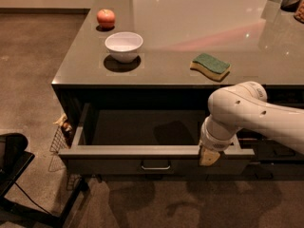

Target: Open top drawer

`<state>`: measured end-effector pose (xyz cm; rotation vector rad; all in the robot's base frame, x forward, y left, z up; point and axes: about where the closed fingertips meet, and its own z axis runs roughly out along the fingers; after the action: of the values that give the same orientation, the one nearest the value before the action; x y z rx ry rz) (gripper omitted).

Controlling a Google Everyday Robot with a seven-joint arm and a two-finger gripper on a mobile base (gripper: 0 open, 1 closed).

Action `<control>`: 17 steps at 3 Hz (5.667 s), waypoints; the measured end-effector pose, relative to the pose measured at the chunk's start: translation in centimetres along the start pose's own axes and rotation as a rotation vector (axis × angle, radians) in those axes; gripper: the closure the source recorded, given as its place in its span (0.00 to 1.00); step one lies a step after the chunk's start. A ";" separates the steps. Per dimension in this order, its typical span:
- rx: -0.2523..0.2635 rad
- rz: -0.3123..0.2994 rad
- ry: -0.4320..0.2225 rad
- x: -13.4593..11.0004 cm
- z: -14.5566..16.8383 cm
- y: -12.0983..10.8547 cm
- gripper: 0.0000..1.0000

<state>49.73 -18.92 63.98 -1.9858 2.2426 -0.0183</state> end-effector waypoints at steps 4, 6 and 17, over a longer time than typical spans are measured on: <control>-0.019 0.027 0.020 0.9 -0.6 2.7 0.51; -0.017 0.026 0.022 1.0 -0.8 2.8 0.05; -0.044 -0.002 -0.140 0.6 -1.1 -0.9 1.00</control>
Offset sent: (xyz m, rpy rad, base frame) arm -0.4934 -0.0943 0.0787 -0.1855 0.4289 -0.4772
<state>50.40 -19.68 65.06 -1.9457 2.1712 0.1664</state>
